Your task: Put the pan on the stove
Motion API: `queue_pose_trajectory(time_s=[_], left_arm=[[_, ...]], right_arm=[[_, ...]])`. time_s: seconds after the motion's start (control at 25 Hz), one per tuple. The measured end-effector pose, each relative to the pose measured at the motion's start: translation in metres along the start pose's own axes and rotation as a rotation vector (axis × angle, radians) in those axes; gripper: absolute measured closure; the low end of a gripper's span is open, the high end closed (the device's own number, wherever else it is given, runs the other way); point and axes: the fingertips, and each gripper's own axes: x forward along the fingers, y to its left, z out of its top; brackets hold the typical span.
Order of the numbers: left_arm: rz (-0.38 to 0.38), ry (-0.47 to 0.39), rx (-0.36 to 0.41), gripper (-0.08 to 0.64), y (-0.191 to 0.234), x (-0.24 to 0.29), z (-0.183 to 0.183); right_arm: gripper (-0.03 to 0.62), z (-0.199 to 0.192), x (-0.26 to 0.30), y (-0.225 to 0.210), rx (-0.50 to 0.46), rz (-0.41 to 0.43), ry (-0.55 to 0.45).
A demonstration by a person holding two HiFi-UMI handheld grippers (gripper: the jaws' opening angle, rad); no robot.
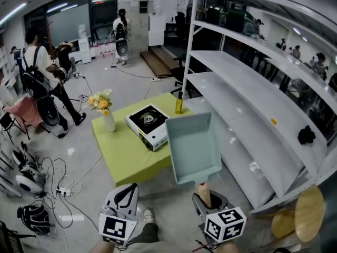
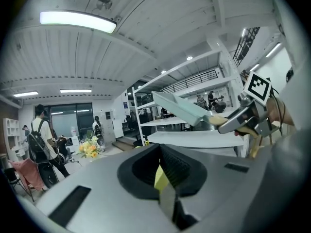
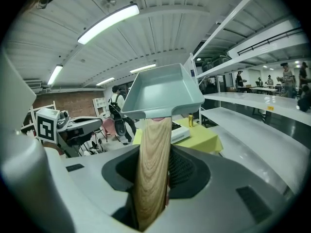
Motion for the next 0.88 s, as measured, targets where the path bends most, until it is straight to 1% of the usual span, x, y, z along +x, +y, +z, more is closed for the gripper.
queue_pose_trajectory(time_s=[0.36, 0.6, 0.88], left_arm=[[0.011, 0.012, -0.05, 0.554, 0.096, 0.089, 0.003], [0.002, 0.055, -0.027, 0.554, 0.157, 0.149, -0.012], [0.018, 0.062, -0.035, 0.554, 0.202, 0.205, -0.015]], right_arm=[[0.454, 0.061, 0.122, -0.015, -0.007, 0.027, 0.057], [0.454, 0.091, 0.21, -0.02, -0.008, 0.05, 0.09], [0.454, 0.117, 0.286, -0.038, -0.01, 0.068, 0.128]])
